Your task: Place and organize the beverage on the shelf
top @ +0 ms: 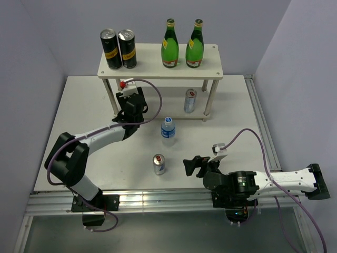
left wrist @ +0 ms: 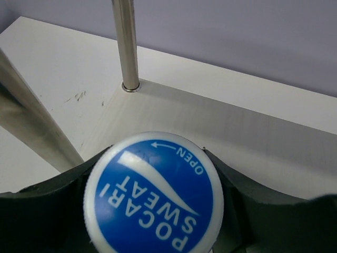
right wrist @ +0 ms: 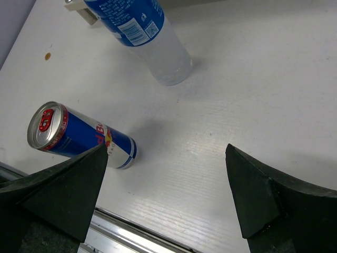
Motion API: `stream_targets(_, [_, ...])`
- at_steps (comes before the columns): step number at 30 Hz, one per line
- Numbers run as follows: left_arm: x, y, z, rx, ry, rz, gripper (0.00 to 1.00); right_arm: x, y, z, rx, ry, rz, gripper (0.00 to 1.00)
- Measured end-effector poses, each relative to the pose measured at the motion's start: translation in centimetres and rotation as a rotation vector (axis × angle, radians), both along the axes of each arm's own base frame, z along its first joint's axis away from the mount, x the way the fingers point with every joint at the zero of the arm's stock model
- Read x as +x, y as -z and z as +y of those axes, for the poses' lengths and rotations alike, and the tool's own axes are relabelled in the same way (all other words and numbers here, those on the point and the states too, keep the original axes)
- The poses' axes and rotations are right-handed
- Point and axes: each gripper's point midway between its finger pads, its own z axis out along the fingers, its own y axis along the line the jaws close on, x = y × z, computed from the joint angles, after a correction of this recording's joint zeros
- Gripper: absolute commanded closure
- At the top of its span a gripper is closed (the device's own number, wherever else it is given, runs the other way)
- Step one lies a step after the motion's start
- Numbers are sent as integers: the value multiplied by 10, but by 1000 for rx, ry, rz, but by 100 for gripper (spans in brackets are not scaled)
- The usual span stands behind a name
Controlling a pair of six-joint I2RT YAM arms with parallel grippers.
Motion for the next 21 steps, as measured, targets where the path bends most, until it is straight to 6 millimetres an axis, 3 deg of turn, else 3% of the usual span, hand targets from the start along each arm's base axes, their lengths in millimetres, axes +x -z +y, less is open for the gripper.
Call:
stream_targets(6, [7, 9, 10, -9, -51, -1, 100, 0, -2, 2, 9, -4, -2, 0])
stream_targets(21, [17, 8, 18, -46, -154, -66, 96, -1, -2, 3, 5, -9, -7, 0])
